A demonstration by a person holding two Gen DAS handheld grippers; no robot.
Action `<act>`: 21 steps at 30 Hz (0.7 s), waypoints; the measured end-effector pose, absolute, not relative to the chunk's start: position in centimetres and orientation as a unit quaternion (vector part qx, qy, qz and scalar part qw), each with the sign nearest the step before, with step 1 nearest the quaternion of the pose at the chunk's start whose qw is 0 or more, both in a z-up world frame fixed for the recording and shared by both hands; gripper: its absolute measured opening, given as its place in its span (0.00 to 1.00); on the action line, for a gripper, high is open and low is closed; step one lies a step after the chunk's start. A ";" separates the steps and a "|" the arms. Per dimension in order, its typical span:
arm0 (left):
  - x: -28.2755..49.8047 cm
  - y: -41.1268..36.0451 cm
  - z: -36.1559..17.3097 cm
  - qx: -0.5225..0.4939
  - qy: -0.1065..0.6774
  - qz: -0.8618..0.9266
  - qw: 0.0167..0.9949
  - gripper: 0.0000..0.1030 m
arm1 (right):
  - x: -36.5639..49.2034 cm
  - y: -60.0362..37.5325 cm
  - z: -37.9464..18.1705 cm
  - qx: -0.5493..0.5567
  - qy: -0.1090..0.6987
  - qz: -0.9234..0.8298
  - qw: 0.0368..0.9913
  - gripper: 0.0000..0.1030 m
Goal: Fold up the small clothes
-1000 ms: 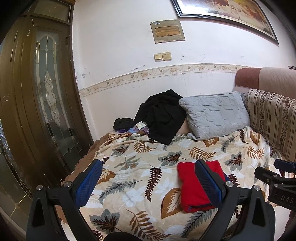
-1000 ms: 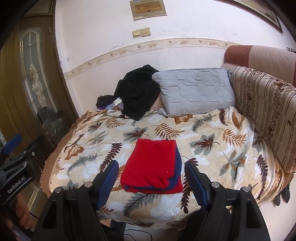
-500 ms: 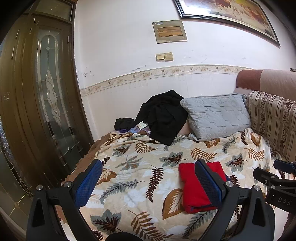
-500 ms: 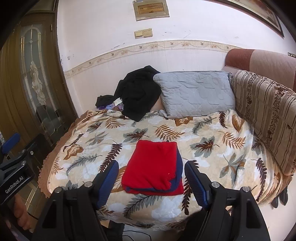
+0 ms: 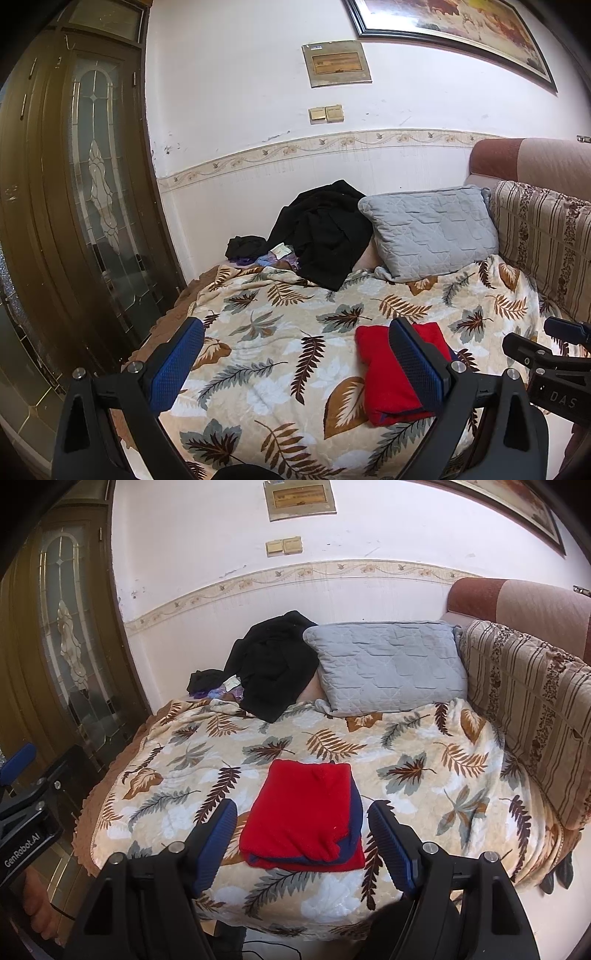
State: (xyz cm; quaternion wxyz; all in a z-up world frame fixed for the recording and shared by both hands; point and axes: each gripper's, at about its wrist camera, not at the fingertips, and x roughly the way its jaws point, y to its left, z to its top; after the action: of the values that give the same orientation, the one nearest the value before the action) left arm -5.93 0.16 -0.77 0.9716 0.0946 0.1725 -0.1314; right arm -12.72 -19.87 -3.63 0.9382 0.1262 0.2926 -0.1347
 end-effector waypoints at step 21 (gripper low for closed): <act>-5.8 0.0 -0.4 0.092 0.168 -0.140 0.971 0.97 | -12.4 -19.5 -3.8 0.120 0.292 -0.141 0.938 0.75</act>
State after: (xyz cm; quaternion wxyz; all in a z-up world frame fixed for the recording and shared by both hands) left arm -5.85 -0.04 -0.39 0.9714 0.0923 0.1684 -0.1395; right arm -12.42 -19.54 -3.78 0.9383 0.1204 0.2921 -0.1407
